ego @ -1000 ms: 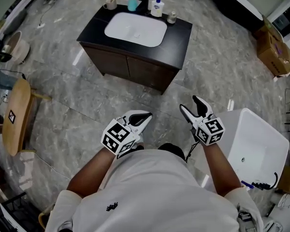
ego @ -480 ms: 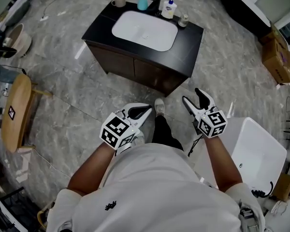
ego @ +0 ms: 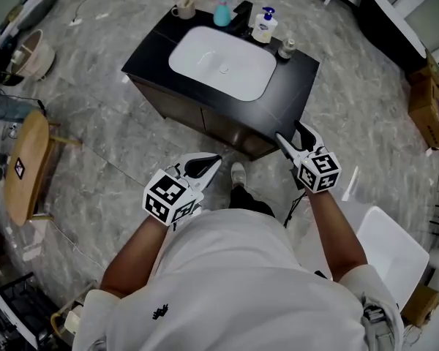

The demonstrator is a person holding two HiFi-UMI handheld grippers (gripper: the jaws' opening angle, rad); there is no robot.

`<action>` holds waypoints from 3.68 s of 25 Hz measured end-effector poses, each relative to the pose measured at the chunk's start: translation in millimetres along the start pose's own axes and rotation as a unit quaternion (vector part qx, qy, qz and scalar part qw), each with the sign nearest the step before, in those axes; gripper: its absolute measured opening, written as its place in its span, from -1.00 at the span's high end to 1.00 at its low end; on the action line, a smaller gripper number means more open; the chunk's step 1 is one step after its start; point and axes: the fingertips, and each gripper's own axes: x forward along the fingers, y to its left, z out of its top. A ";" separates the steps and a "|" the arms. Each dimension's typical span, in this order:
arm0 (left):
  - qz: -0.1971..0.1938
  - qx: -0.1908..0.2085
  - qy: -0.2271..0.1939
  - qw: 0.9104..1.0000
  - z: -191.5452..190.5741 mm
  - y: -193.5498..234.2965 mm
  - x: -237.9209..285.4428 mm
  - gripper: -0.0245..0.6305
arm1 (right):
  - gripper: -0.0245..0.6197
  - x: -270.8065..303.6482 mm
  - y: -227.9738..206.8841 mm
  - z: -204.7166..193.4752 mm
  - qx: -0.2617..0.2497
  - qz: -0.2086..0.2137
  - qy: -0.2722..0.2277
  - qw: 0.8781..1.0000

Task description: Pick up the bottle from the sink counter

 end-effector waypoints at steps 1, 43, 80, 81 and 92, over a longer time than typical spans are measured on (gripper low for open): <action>0.005 -0.001 -0.001 1.000 7.2 7.1 8.7 0.91 | -0.03 10.0 -14.6 2.6 -0.001 0.001 0.002 1.000; 0.124 -0.070 0.046 0.989 83.2 149.1 154.0 0.91 | -0.39 340.1 -358.3 -21.1 0.026 -0.055 0.053 0.997; 0.145 -0.076 0.048 0.985 78.2 166.0 146.6 0.91 | -0.13 364.5 -360.4 -27.7 -0.033 -0.056 0.096 0.993; 0.144 -0.075 0.048 0.986 78.4 165.1 145.5 0.91 | -0.13 362.3 -360.2 -28.3 -0.033 -0.058 0.099 0.993; 0.109 -0.058 0.031 0.992 79.8 155.8 132.1 0.91 | -0.14 317.5 -340.1 -10.2 -0.019 -0.062 0.093 0.994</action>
